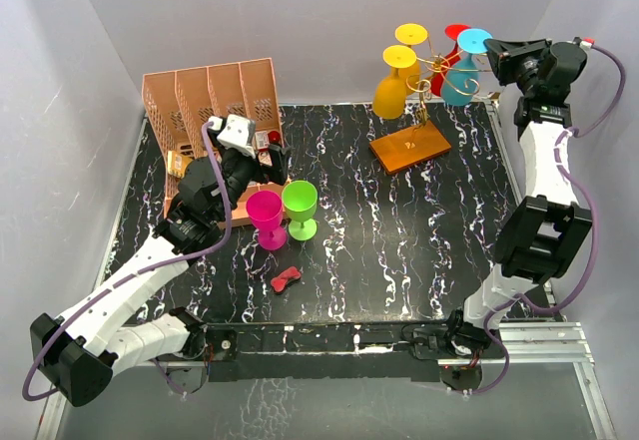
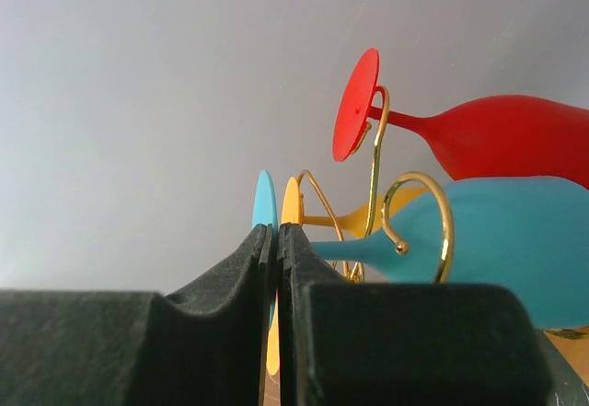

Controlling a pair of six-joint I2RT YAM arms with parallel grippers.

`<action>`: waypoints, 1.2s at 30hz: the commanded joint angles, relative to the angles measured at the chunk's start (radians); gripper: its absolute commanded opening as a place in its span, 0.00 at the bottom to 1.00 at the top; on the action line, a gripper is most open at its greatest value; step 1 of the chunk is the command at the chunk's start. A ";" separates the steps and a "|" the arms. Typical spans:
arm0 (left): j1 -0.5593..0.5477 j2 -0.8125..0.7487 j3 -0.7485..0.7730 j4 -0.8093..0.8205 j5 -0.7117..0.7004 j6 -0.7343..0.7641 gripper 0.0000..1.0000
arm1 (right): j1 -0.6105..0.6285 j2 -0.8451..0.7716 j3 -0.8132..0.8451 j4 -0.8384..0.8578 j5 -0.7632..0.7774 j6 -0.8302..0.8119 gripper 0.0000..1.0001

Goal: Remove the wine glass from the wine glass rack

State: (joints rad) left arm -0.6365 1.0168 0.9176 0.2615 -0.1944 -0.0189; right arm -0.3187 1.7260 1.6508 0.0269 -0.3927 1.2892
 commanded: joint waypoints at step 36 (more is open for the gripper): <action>0.010 -0.015 0.035 0.006 -0.011 0.002 0.96 | 0.105 0.028 0.279 -0.242 0.617 -0.275 0.08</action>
State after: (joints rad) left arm -0.6334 1.0195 0.9180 0.2607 -0.1993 -0.0189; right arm -0.2146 1.8305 1.9007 -0.2321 0.0887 1.0767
